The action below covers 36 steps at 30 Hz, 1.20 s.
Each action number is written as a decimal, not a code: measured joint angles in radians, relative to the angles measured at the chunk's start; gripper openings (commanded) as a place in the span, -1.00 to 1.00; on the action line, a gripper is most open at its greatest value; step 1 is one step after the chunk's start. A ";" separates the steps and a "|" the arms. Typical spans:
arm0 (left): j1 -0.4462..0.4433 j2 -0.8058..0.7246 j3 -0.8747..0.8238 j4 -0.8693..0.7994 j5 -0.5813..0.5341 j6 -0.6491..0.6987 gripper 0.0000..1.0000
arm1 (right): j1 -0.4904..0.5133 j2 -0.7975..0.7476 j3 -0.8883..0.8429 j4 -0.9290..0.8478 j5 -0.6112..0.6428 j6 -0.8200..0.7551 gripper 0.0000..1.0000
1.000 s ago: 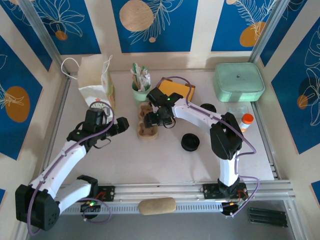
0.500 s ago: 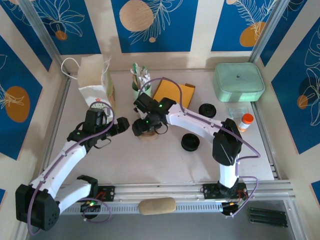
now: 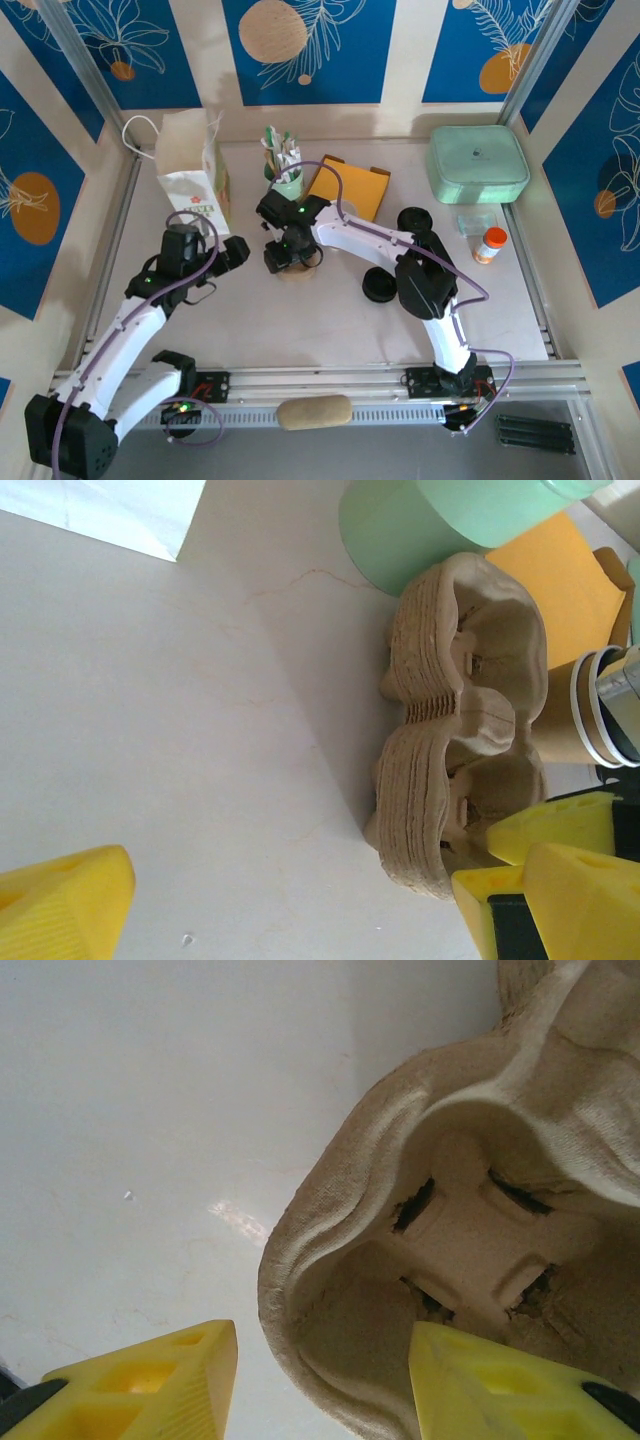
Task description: Pack the takeout coffee
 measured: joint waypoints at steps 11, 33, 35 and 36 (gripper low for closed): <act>0.001 -0.004 -0.027 -0.002 -0.002 -0.013 0.99 | 0.007 0.039 0.054 -0.012 -0.001 -0.003 -0.01; 0.003 -0.004 -0.038 0.012 0.005 -0.025 0.99 | 0.010 0.075 0.066 -0.031 -0.001 -0.007 -0.21; 0.003 -0.004 -0.040 0.014 0.005 -0.025 0.99 | 0.010 0.077 0.067 -0.031 -0.001 -0.008 -0.26; 0.003 -0.004 -0.041 0.014 0.005 -0.025 0.99 | 0.010 0.078 0.067 -0.031 -0.002 -0.010 -0.28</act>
